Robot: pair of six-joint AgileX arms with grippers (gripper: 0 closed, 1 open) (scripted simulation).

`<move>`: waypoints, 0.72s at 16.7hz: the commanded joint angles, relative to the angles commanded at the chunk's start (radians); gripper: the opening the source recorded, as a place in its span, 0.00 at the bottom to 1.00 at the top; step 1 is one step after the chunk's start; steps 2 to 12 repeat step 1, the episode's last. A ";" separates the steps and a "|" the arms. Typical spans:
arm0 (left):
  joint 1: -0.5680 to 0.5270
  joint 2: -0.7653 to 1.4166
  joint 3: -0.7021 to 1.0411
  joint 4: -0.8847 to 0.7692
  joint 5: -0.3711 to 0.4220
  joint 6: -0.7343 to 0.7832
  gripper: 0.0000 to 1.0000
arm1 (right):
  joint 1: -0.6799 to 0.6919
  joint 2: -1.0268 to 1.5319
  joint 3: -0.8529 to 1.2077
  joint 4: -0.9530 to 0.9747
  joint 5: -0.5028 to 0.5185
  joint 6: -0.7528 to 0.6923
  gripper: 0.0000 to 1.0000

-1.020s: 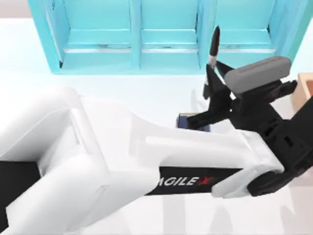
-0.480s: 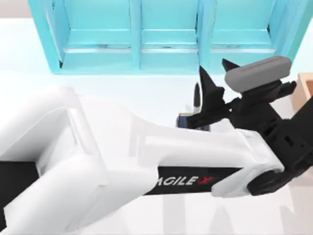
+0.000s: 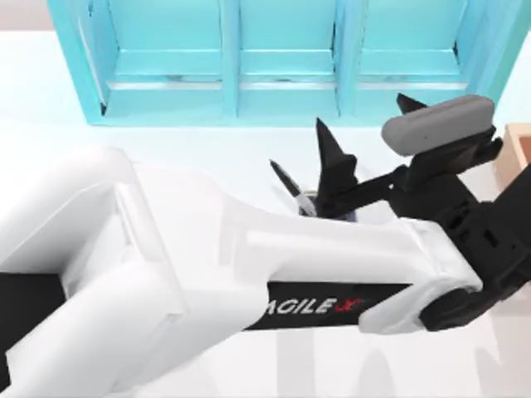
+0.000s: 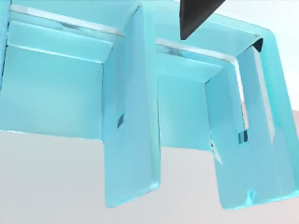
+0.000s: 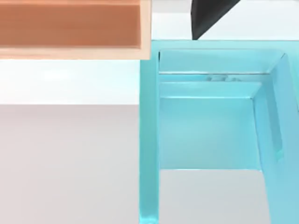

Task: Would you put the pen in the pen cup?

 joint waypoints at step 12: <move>0.000 0.000 0.000 0.000 0.000 0.000 1.00 | 0.000 0.000 0.000 0.000 0.000 0.000 1.00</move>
